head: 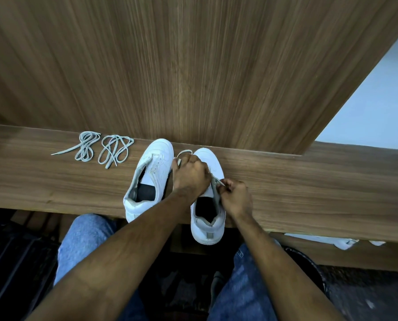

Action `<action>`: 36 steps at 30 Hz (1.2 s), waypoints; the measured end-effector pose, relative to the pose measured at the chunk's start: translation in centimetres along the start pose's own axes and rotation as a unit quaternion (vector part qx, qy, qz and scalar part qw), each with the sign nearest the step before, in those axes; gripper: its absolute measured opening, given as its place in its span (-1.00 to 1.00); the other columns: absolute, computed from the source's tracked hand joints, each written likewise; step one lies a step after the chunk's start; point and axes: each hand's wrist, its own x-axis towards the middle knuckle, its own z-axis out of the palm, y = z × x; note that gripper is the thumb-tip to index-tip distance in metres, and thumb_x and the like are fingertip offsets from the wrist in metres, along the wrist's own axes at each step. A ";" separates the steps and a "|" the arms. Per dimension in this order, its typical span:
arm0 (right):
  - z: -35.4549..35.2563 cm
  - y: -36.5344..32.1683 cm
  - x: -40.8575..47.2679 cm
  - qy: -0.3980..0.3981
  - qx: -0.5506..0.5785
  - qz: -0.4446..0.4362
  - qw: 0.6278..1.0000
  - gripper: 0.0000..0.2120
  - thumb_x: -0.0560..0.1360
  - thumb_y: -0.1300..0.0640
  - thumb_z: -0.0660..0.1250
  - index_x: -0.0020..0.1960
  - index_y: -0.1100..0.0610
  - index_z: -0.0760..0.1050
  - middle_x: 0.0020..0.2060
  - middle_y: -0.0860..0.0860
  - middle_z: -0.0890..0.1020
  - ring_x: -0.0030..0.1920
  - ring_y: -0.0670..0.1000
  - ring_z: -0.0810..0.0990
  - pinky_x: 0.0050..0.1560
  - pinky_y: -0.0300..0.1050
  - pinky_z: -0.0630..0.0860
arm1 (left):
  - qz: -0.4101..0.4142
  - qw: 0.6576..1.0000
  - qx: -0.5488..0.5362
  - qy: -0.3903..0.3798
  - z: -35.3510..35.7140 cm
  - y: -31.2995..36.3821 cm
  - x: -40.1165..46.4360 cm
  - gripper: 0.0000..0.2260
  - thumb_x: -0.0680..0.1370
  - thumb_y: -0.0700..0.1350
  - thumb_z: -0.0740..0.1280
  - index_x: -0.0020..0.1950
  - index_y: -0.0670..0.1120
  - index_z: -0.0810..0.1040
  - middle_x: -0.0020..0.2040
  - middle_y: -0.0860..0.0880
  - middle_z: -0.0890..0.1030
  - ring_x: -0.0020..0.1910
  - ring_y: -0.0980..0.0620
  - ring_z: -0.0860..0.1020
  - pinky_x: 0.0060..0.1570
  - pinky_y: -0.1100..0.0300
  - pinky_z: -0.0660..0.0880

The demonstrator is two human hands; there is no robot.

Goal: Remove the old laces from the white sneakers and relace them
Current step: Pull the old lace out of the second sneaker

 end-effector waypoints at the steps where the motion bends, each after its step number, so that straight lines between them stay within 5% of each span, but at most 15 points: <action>1: 0.0 0.0 0.0 0.001 -0.002 -0.003 1.000 -0.86 0.50 0.05 0.31 -0.10 0.04 0.63 -0.23 0.01 0.69 -0.16 0.08 0.64 -0.17 -0.08 0.52 | -0.001 1.000 -0.006 -0.009 -0.1 0.1 0.2 -0.72 0.52 0.11 0.27 0.08 0.01 0.65 0.27 -0.02 0.50 0.45 -0.01 0.24 0.42 -0.14 0.05; 5: -0.2 -0.2 -0.1 0.000 -0.014 -0.008 1.000 -0.86 0.51 0.05 0.31 -0.07 0.03 0.63 -0.19 0.04 0.69 -0.14 0.12 0.64 -0.17 -0.09 0.49 | -0.021 0.999 -0.030 -0.003 0.2 0.2 0.8 -0.74 0.51 0.02 0.25 0.05 -0.03 0.66 0.24 -0.03 0.53 0.42 0.00 0.29 0.39 -0.10 0.12; 8: -0.1 -0.2 -0.1 0.002 -0.008 -0.003 1.000 -0.86 0.51 0.05 0.30 -0.07 0.02 0.63 -0.20 0.04 0.69 -0.12 0.12 0.64 -0.16 -0.09 0.50 | -0.085 0.980 -0.169 0.059 0.1 0.1 1.2 -0.82 0.46 -0.01 0.31 -0.12 -0.03 0.68 0.08 0.00 0.60 0.20 -0.04 0.51 0.28 -0.08 0.34; 11: -0.2 0.0 0.1 0.002 -0.010 -0.009 1.000 -0.85 0.52 0.04 0.30 -0.03 0.01 0.64 -0.16 0.03 0.70 -0.11 0.10 0.64 -0.16 -0.11 0.49 | -0.178 0.911 -0.349 0.126 -1.7 0.1 1.5 -0.88 0.47 -0.02 0.34 -0.21 0.00 0.64 -0.04 0.00 0.64 -0.05 -0.03 0.60 0.04 0.04 0.50; 14: -0.1 0.2 0.1 0.001 -0.002 -0.010 1.000 -0.84 0.52 0.01 0.31 0.00 -0.02 0.65 -0.14 0.00 0.71 -0.10 0.08 0.65 -0.13 -0.10 0.52 | -0.267 0.830 -0.451 0.191 -3.5 -1.1 2.1 -0.85 0.51 0.00 0.32 -0.20 -0.01 0.60 -0.07 -0.05 0.65 -0.09 -0.02 0.61 -0.13 0.21 0.42; 19: 0.1 0.4 0.2 0.008 0.003 -0.012 1.000 -0.85 0.51 0.00 0.32 0.00 -0.02 0.64 -0.12 0.00 0.71 -0.09 0.09 0.65 -0.11 -0.08 0.53 | -0.255 0.888 -0.372 0.092 -2.8 -2.8 1.3 -0.77 0.42 0.16 0.39 -0.06 0.05 0.58 0.00 -0.04 0.62 -0.02 -0.05 0.60 0.02 0.03 0.53; 23: 0.1 0.4 0.2 0.007 -0.006 -0.014 1.000 -0.87 0.51 0.04 0.33 -0.03 0.01 0.64 -0.16 0.05 0.70 -0.09 0.13 0.65 -0.15 -0.09 0.48 | -0.145 0.951 -0.261 -0.073 -1.6 -1.6 -1.5 -0.75 0.37 0.16 0.43 -0.08 0.09 0.48 -0.11 0.03 0.62 -0.08 -0.02 0.56 -0.06 0.11 0.49; 25: -0.2 0.4 0.1 0.009 -0.005 -0.015 1.000 -0.87 0.50 0.04 0.33 -0.03 0.02 0.64 -0.17 0.05 0.70 -0.09 0.13 0.65 -0.13 -0.07 0.49 | -0.121 0.967 -0.204 -0.097 -1.5 -1.1 -2.3 -0.82 0.37 0.07 0.42 -0.12 0.10 0.47 -0.10 0.02 0.62 -0.06 -0.04 0.56 -0.09 0.14 0.46; 31: -0.4 0.0 0.6 -0.026 0.010 0.006 1.000 -0.86 0.38 0.02 0.32 -0.10 -0.03 0.62 -0.25 -0.04 0.70 -0.14 0.09 0.67 -0.11 0.03 0.59 | -0.222 0.914 -0.331 -0.072 -1.4 -2.8 -2.9 -0.83 0.37 0.00 0.50 -0.34 0.04 0.56 -0.22 0.02 0.63 -0.08 -0.04 0.61 -0.11 0.21 0.44; 36: -0.5 -2.4 1.4 -0.038 -0.227 -0.122 0.966 -0.56 0.46 0.07 0.29 0.34 -0.06 0.38 0.07 0.06 0.65 0.07 0.20 0.61 0.00 0.01 0.51 | -0.211 0.926 -0.306 -0.062 -1.2 -2.9 -3.9 -0.82 0.41 0.11 0.46 -0.17 0.01 0.65 -0.18 -0.02 0.66 -0.09 -0.07 0.60 -0.09 0.18 0.47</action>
